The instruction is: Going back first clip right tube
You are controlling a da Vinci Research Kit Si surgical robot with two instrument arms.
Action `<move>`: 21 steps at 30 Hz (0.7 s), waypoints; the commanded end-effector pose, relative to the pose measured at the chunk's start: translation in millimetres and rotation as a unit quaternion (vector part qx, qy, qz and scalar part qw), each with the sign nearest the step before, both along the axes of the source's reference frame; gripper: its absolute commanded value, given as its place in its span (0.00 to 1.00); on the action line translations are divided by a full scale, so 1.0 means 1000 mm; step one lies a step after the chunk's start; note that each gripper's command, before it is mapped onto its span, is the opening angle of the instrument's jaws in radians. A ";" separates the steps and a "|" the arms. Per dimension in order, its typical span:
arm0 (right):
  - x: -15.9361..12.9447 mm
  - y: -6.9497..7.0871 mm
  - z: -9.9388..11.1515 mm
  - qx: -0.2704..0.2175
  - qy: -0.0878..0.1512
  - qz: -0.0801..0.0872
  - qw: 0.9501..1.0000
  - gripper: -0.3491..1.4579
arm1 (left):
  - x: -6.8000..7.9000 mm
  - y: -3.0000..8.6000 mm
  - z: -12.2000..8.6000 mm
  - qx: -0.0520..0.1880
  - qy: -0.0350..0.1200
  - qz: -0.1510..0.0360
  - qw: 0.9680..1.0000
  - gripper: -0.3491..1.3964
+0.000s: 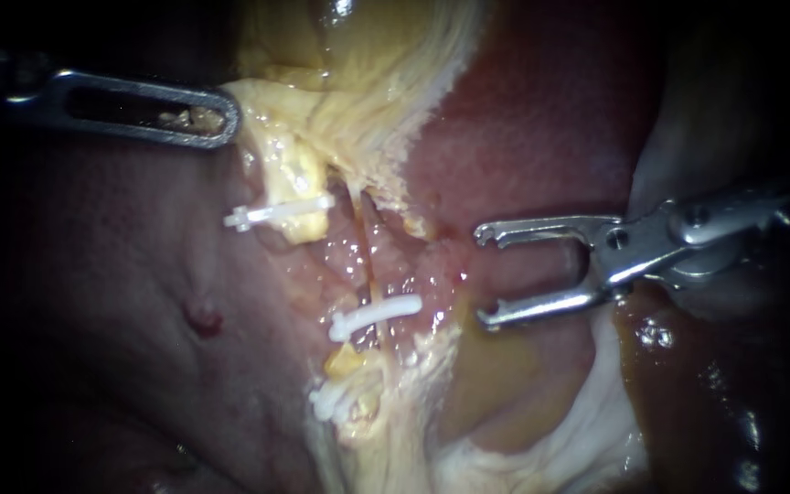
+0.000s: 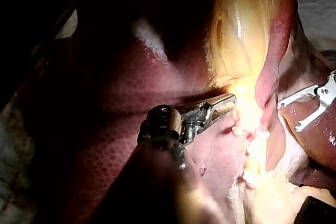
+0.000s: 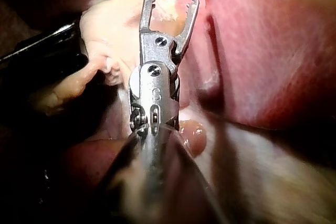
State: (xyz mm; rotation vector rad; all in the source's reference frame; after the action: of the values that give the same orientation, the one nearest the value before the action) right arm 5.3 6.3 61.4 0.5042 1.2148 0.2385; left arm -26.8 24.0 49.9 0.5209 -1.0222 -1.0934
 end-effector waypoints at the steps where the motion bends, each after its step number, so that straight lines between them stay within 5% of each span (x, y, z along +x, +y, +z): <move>1: 0.0000 0.0000 0.0000 0.000 0.000 0.000 1.000 0.47 | -0.0003 -0.0002 0.0003 0.000 0.000 0.001 1.000 0.00; 21: -0.0003 -0.0002 -0.0008 -0.002 0.001 -0.001 1.000 0.47 | -0.0077 -0.0030 0.0068 0.013 0.002 0.037 0.999 0.00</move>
State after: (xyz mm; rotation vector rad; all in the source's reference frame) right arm 5.0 6.2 60.6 0.5027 1.2168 0.2339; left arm -34.8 20.8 57.0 0.5750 -0.9748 -1.0435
